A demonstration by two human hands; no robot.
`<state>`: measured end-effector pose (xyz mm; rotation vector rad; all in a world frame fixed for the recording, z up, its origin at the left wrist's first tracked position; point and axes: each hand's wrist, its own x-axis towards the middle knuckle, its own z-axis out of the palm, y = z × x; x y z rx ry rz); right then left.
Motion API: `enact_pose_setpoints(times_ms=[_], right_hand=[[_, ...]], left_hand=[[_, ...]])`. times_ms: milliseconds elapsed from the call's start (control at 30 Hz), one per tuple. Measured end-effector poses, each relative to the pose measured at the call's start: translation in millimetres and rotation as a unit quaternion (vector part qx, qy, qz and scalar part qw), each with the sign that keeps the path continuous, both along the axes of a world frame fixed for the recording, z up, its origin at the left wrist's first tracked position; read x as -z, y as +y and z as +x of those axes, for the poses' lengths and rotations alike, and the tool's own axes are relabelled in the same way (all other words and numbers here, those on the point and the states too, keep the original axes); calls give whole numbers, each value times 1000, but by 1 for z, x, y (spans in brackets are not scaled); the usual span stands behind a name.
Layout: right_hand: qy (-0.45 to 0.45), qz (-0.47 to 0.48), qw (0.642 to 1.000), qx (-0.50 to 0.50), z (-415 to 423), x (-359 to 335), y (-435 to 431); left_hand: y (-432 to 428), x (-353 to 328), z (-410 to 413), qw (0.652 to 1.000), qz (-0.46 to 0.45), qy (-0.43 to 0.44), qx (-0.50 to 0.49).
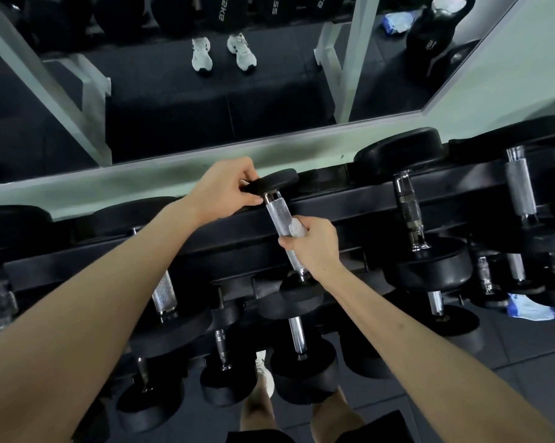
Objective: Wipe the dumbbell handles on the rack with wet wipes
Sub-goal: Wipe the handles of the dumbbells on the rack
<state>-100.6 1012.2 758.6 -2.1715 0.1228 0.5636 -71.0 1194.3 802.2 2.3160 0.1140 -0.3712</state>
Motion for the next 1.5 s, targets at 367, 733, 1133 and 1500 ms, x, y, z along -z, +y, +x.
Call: enact_pose_setpoints(times_ms=[367,733,1133,1500], right_hand=[[-100,-70,988,91,-39,7,32],[111,131,985,-26,0,-23,8],[12,-35,985,-169,14,-4,-18],[87,-106,964,-229,-5,1,-52]], left_hand=[[8,11,-11,999,8,-28,38],[-8,-6,7,1000,3,1,26],[-14,0,-4,998,26,-32,51],[-33,-2,5,984,126,-71,101]])
